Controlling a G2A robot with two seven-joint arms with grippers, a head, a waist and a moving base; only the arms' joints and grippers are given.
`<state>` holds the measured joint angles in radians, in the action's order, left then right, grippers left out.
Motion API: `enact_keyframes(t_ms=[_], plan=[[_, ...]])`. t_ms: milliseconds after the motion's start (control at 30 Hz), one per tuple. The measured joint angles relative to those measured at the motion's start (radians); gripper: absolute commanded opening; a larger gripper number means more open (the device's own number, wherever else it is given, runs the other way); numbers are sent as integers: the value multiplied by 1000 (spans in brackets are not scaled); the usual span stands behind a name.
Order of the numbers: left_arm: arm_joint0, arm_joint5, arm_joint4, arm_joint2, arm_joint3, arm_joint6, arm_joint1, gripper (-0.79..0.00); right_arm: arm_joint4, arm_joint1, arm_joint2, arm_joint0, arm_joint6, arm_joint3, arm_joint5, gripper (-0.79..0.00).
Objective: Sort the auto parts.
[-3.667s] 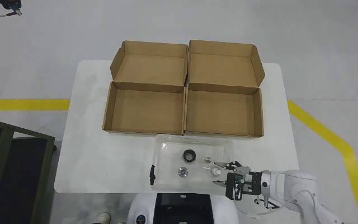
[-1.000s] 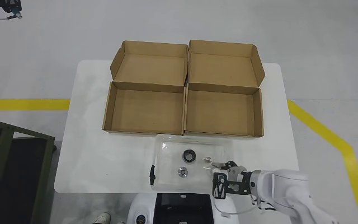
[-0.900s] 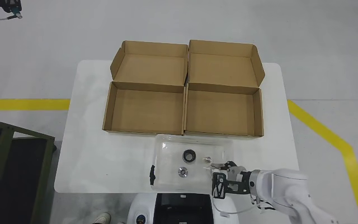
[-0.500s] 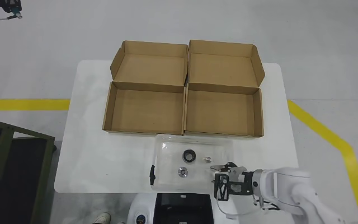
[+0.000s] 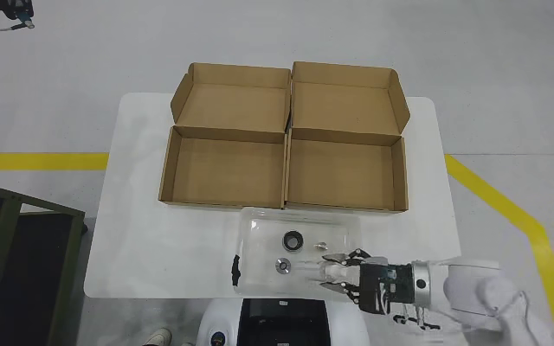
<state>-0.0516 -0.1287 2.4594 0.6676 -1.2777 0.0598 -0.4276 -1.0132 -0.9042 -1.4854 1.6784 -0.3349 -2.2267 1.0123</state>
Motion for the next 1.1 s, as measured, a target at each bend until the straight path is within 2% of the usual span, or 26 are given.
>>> enact_keyframes(t_ms=[233,533,800,1100], plan=[[0,0,0,0,0,0,0,0,107,-9,-2,-31,177,50,-52,-785],[0,0,0,0,0,0,0,0,170,-26,42,-82,307,96,-148,-785],[0,0,0,0,0,0,0,0,204,-44,113,-158,371,133,-208,-785],[0,0,0,0,0,0,0,0,176,-61,173,-231,361,174,-287,-785]])
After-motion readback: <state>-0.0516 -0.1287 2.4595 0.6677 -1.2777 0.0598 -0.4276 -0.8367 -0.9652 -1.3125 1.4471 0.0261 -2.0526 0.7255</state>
